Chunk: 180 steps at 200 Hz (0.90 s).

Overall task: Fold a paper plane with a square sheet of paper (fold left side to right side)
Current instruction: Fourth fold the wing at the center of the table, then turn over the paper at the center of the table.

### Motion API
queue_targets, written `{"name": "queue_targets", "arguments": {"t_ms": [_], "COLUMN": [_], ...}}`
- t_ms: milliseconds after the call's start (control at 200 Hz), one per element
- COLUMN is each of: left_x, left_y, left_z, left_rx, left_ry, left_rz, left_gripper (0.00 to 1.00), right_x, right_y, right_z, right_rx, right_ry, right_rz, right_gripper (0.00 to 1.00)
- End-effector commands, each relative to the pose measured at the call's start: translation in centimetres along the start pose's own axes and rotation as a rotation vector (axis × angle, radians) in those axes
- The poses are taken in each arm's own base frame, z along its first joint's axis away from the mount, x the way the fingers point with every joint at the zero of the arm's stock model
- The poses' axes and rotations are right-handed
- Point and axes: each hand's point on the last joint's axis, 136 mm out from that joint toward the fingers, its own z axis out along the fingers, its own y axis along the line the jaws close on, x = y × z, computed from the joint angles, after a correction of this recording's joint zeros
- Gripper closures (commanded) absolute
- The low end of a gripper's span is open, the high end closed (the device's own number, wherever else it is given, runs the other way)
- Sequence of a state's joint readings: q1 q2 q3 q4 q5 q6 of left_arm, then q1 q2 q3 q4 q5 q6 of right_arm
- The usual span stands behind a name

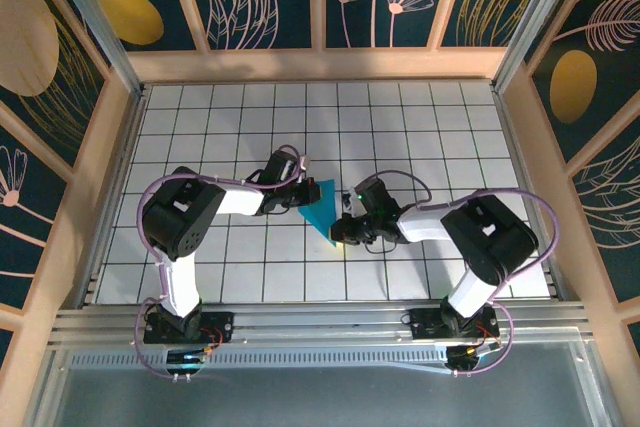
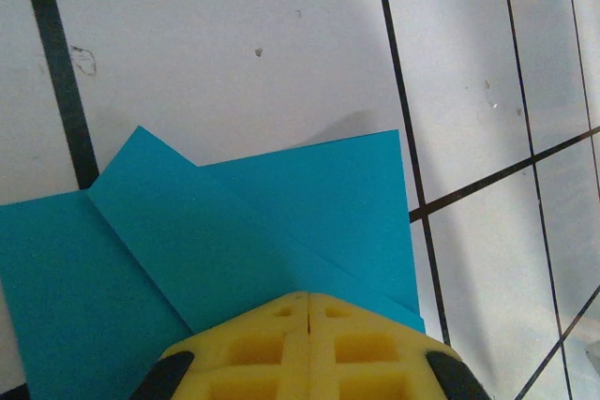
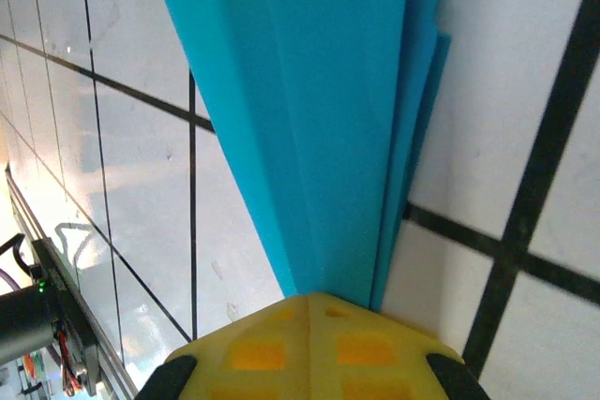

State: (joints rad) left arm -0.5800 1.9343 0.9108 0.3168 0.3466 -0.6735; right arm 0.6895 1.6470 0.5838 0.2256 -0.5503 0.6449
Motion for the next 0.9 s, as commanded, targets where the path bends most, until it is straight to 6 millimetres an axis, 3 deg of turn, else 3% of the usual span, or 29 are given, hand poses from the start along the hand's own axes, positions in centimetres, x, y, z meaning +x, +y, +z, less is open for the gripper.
{"name": "queue_targets", "arguments": {"t_ms": [0, 125, 255, 350, 470, 656, 896], "left_x": [1.8, 0.7, -1.2, -2.9, -5.1, -5.8, -3.5], "left_y": [4.5, 2.6, -0.8, -3.8, -6.0, -5.2, -2.6], "left_z": [0.1, -0.5, -1.9, -3.7, -6.8, -10.6, -13.8], "left_rx": [-0.164, -0.106, 0.000, 0.079, 0.099, 0.010, -0.050], "left_ry": [0.041, 0.020, -0.018, -0.065, -0.150, -0.259, -0.341], "left_rz": [-0.025, -0.015, 0.000, 0.017, 0.040, 0.028, -0.035], "left_gripper": [1.00, 1.00, 0.96, 0.86, 0.76, 0.68, 0.63], "right_x": [5.7, 4.6, 1.6, -1.3, -4.5, -7.2, -9.6], "right_y": [-2.8, -1.4, 1.7, 3.3, 3.3, 3.1, 2.0], "right_z": [-0.4, -1.4, -3.4, -5.4, -6.8, -5.3, -2.0], "right_rx": [0.094, 0.071, 0.002, -0.056, -0.075, -0.053, -0.042], "right_ry": [0.168, 0.134, 0.043, -0.056, -0.163, -0.190, -0.165], "right_rz": [0.111, 0.077, 0.006, -0.041, -0.086, -0.173, -0.193], "right_gripper": [1.00, 1.00, 1.00, 0.87, 0.71, 0.61, 0.60]}}
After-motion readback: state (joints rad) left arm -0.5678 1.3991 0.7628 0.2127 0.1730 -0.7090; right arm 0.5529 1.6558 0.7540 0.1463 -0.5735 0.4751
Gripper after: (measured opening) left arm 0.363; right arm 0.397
